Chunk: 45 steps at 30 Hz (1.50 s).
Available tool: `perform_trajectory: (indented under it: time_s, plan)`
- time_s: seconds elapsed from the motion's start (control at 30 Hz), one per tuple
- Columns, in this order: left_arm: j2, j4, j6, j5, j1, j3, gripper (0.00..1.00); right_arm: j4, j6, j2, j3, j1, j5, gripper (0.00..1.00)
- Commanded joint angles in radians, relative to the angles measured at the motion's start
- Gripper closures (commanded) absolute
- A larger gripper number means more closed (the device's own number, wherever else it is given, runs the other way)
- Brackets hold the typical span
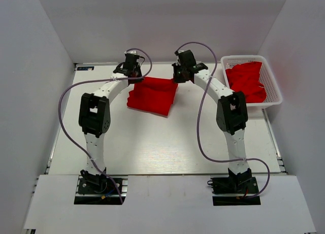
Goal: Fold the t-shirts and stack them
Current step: Fold the long partially folded tshirt into a neat square, then smooth out wrinkles on the folded tshirt
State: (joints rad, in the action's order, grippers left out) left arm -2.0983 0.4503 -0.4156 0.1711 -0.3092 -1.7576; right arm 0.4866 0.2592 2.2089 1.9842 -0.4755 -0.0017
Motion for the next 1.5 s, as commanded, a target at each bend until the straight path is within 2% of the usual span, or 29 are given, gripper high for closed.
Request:
perform_trajectory:
  time_s: [0.0,0.07,0.1,0.13,0.27,0.43,0.53,0.6,0.67,0.7,0.73,0.83,0.87,0.97,1.07,1.13,1.23,1.47]
  plan:
    - [-0.017,-0.07,0.034,-0.019,0.019,-0.071,0.75,-0.065,0.003,0.034,0.07,0.023,-0.049,0.9]
    - [-0.048,-0.07,0.034,-0.019,0.019,-0.086,0.25,-0.08,0.0,0.066,0.082,0.029,-0.067,0.6]
    - [-0.048,-0.07,0.034,-0.028,0.019,-0.106,0.0,-0.086,-0.008,0.072,0.103,0.032,-0.082,0.14]
    - [-0.061,-0.07,0.034,-0.041,0.028,-0.133,0.0,-0.083,-0.018,0.084,0.114,0.035,-0.092,0.1]
    - [-0.062,-0.07,0.034,-0.05,0.028,-0.158,0.0,-0.086,-0.049,0.074,0.159,0.037,-0.096,0.1]
    - [-0.007,-0.048,0.063,-0.05,0.028,-0.117,0.0,-0.108,-0.075,-0.047,0.024,0.029,-0.11,0.1]
    - [0.05,-0.067,0.138,-0.12,0.028,-0.042,0.0,-0.111,-0.087,-0.106,-0.067,0.025,-0.167,0.1]
    - [0.063,-0.117,0.23,-0.229,0.016,0.015,0.0,-0.12,-0.083,-0.139,-0.117,0.023,-0.185,0.1]
    - [0.073,-0.127,0.287,-0.371,0.016,0.024,0.12,-0.135,-0.069,-0.146,-0.157,0.018,-0.198,0.1]
    - [0.064,-0.142,0.303,-0.416,0.016,0.036,0.2,-0.141,-0.066,-0.147,-0.172,0.017,-0.207,0.1]
    - [0.052,-0.142,0.304,-0.447,0.016,0.037,0.34,-0.141,-0.063,-0.144,-0.179,0.02,-0.211,0.1]
    - [-0.018,-0.105,0.304,-0.467,0.016,-0.014,0.54,-0.148,-0.052,-0.121,-0.17,0.02,-0.23,0.1]
    - [-0.04,-0.09,0.304,-0.467,0.016,-0.054,0.68,-0.151,-0.045,-0.111,-0.156,0.018,-0.238,0.1]
    - [-0.113,-0.045,0.304,-0.479,0.016,-0.124,0.83,-0.163,-0.025,-0.071,-0.133,0.021,-0.248,0.1]
    - [-0.143,-0.045,0.295,-0.479,0.027,-0.135,0.91,-0.186,-0.012,-0.026,-0.096,0.026,-0.261,0.1]
    - [-0.169,-0.045,0.294,-0.489,0.027,-0.146,0.93,-0.204,-0.006,0.0,-0.07,0.021,-0.262,0.1]
    - [-0.2,-0.045,0.294,-0.466,0.027,-0.183,0.94,-0.212,0.003,0.054,-0.025,0.026,-0.279,0.1]
    - [-0.31,-0.105,0.305,-0.418,0.027,-0.25,0.95,-0.338,0.009,0.127,-0.073,0.028,-0.232,0.1]
